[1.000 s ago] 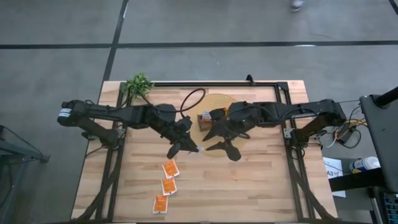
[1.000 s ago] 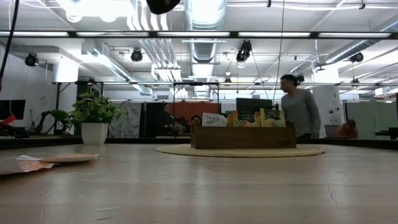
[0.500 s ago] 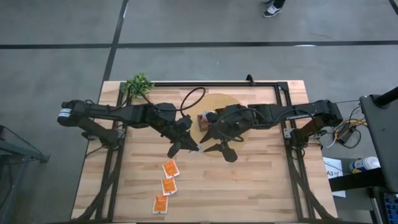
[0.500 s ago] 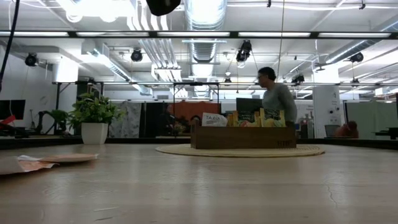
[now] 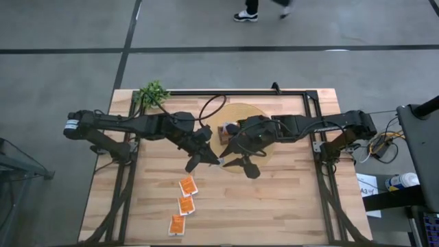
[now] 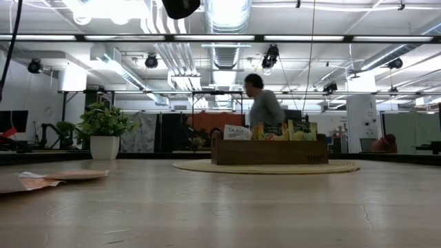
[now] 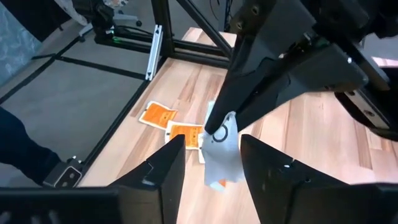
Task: Pick & Place Tea
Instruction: Put the white tea bag into the left section of the wooden organizer
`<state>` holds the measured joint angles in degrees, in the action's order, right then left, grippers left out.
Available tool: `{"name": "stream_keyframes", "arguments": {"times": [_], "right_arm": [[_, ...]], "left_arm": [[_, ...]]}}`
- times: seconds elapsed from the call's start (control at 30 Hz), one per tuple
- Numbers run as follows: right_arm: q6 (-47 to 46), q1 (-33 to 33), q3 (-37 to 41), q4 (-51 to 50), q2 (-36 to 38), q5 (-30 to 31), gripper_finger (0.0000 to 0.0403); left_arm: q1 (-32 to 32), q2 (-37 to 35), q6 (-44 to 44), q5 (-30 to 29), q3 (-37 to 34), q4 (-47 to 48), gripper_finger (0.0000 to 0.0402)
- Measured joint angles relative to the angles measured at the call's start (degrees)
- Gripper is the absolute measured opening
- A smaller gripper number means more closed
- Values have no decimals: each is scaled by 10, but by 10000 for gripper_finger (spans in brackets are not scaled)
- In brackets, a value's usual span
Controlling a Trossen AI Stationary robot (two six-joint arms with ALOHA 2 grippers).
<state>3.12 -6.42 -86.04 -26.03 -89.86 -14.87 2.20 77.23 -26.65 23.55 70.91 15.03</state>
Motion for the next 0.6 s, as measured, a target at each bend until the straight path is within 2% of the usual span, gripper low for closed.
{"name": "stream_keyframes", "arguments": {"times": [0.27, 0.5, 0.6], "right_arm": [[1, 2, 0, 6, -3, 0, 104], [1, 1, 0, 6, -3, 0, 27], [0, 1, 0, 6, -3, 0, 12]], "left_arm": [[-1, 0, 0, 0, 0, 0, 1], [-2, 0, 0, 1, 0, 1, 1], [-2, 0, 0, 1, 0, 1, 1]]}}
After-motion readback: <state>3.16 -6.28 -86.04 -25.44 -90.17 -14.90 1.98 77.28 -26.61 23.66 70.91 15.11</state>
